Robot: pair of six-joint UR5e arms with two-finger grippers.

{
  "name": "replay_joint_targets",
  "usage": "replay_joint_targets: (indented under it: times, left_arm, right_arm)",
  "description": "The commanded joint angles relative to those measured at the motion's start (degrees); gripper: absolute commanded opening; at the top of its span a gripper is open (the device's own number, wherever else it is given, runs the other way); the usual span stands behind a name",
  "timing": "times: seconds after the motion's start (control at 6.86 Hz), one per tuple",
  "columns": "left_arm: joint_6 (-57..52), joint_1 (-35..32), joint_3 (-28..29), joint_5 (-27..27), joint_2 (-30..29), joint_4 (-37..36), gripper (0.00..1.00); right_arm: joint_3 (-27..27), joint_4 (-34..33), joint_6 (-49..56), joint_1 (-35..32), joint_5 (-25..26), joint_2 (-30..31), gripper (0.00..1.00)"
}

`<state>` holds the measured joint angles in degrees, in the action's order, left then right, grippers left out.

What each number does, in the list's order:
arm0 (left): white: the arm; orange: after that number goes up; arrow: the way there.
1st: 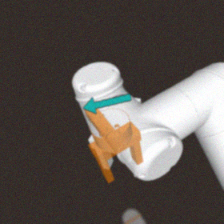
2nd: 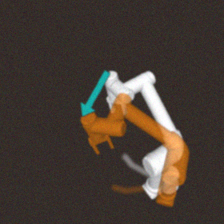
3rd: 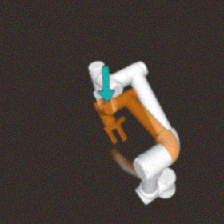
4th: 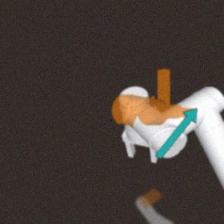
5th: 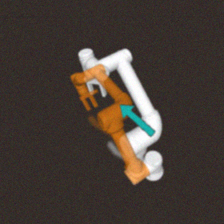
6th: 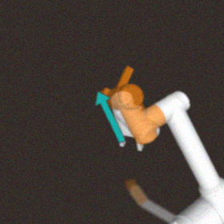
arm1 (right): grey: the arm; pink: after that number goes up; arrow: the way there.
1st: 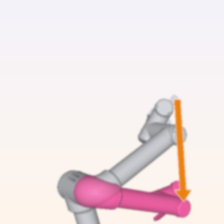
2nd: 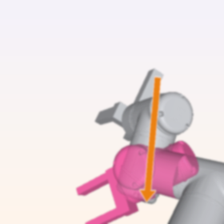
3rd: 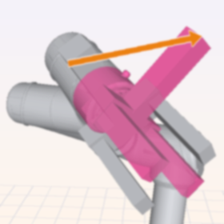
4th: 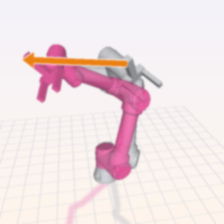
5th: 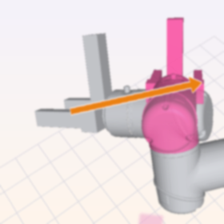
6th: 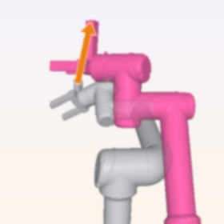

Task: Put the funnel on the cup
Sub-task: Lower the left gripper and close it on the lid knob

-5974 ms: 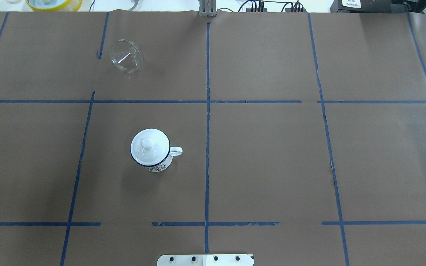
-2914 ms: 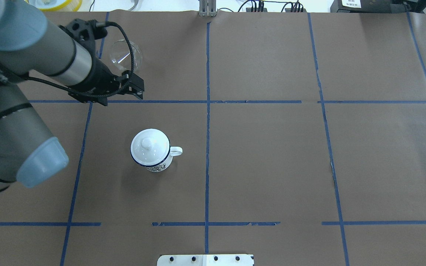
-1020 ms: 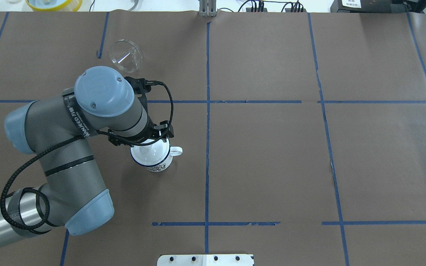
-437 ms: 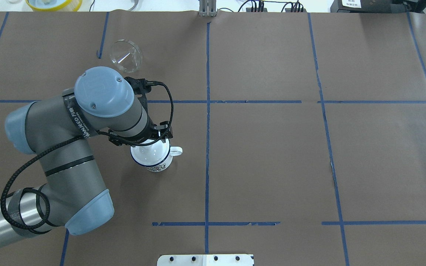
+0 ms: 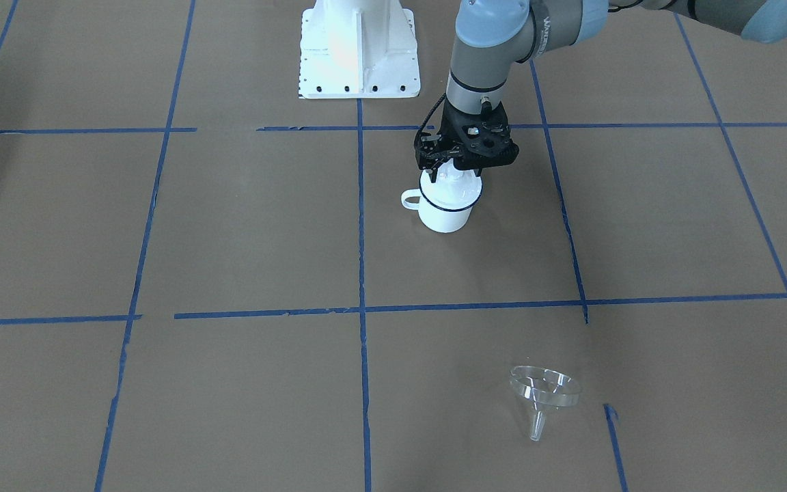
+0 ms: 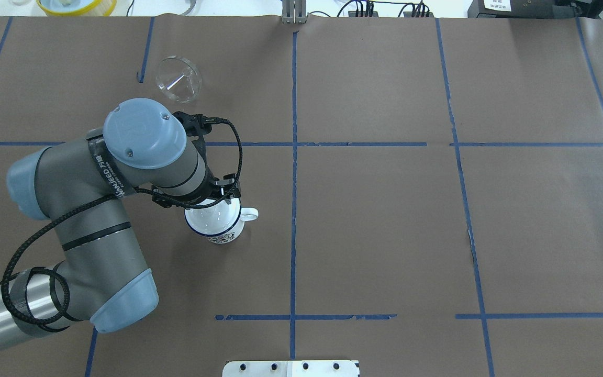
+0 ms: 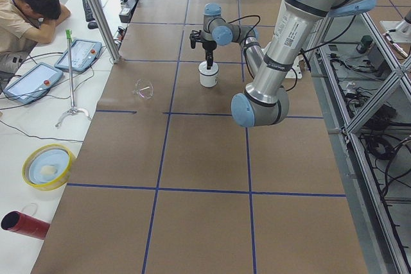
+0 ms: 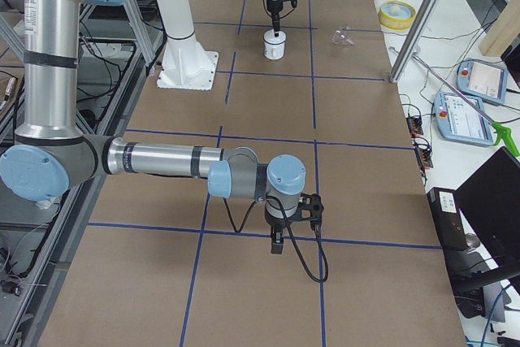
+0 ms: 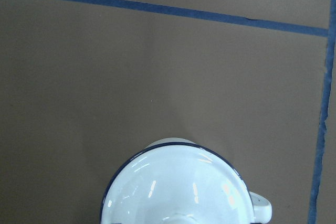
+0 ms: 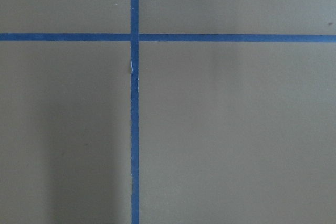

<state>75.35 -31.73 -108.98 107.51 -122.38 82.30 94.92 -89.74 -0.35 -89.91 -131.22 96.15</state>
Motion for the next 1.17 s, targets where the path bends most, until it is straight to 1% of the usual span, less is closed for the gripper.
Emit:
replay_joint_targets:
  times: [0.0,0.15,0.29,0.44,0.58,0.73,0.87,1.02]
  left_arm:
    - [0.1,-0.1,-0.5,0.2,0.2,0.3,0.49]
    - [0.1,0.0,-0.6,0.3,0.1,0.3,0.49]
    - [0.2,0.0,-0.8,0.4,0.0,0.1,0.31]
    - [0.2,-0.1,-0.9,0.4,0.0,0.1,0.05]
    - [0.2,-0.1,-1.3,0.3,-0.1,-0.1,0.00]
    - [0.2,-0.2,-1.8,0.3,-0.2,-0.5,0.00]
    - [-0.1,-1.0,-5.1,0.3,0.1,-2.5,0.00]
    - [-2.6,-3.9,-9.3,0.5,-0.1,-7.4,0.00]
  right_arm:
    - [0.0,0.0,0.0,0.0,0.0,0.0,1.00]
    - [0.0,0.0,0.0,0.0,0.0,0.0,1.00]
    - [0.0,0.0,0.0,0.0,0.0,0.0,1.00]
    - [0.0,0.0,0.0,0.0,0.0,0.0,1.00]
    - [0.0,0.0,0.0,0.0,0.0,0.0,1.00]
    - [0.0,0.0,0.0,0.0,0.0,0.0,1.00]
    - [0.0,0.0,0.0,0.0,0.0,0.0,1.00]
    - [0.0,0.0,0.0,0.0,0.0,0.0,1.00]
